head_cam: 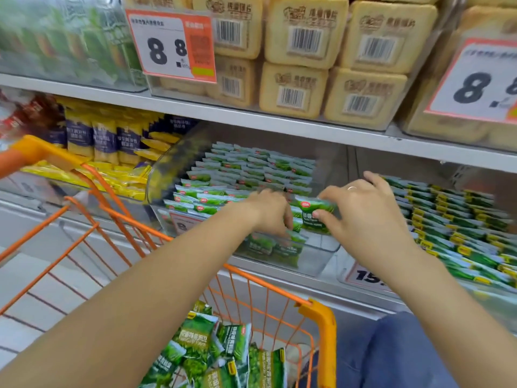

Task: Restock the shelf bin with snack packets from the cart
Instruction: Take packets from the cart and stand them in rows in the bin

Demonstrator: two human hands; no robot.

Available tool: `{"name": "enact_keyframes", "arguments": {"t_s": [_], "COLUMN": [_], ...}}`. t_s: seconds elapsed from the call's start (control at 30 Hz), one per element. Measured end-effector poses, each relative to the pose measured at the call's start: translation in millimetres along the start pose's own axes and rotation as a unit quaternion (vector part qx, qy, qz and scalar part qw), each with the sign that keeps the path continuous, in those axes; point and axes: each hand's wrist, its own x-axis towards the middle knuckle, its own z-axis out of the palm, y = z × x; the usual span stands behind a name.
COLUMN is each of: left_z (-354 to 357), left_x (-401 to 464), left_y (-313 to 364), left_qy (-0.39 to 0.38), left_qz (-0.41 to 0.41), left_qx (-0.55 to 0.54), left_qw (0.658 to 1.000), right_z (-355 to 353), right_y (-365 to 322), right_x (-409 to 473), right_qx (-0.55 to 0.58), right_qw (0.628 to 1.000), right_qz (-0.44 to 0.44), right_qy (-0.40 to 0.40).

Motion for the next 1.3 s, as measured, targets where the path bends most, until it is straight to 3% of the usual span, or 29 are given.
{"name": "enact_keyframes", "arguments": {"t_s": [0.13, 0.47, 0.7, 0.83, 0.97, 1.1, 1.3], "left_z": [3.1, 7.6, 1.5, -6.3, -17.3, -14.9, -12.4], "left_x": [6.7, 5.3, -15.6, -30.7, -32.2, -23.4, -13.6], "left_y": [0.4, -12.3, -42.5, -51.3, -48.7, -44.9, -39.4], "left_qy": [-0.041, 0.065, 0.13, 0.087, 0.112, -0.012, -0.033], "left_qz": [0.001, 0.019, 0.008, 0.019, 0.037, 0.036, 0.058], "left_qx": [0.045, 0.031, -0.086, -0.055, -0.102, -0.058, 0.003], "left_qw": [0.998, 0.997, 0.988, 0.994, 0.988, 0.998, 0.998], "right_z": [6.6, 19.4, 28.3, 37.2, 42.2, 40.7, 41.8], "right_y": [-2.3, -10.5, -23.7, -29.3, -30.2, -29.0, -31.5], "right_x": [0.4, 12.6, 31.3, 41.5, 46.7, 47.3, 44.4], "right_qx": [-0.001, -0.09, 0.041, 0.073, 0.135, 0.162, 0.162], "right_qw": [0.998, 0.962, 0.935, 0.913, 0.894, 0.882, 0.883], "right_qz": [0.001, -0.094, -0.032, 0.018, 0.075, 0.104, 0.115], "right_qy": [-0.055, -0.24, -0.352, -0.401, -0.421, -0.431, -0.426]}}
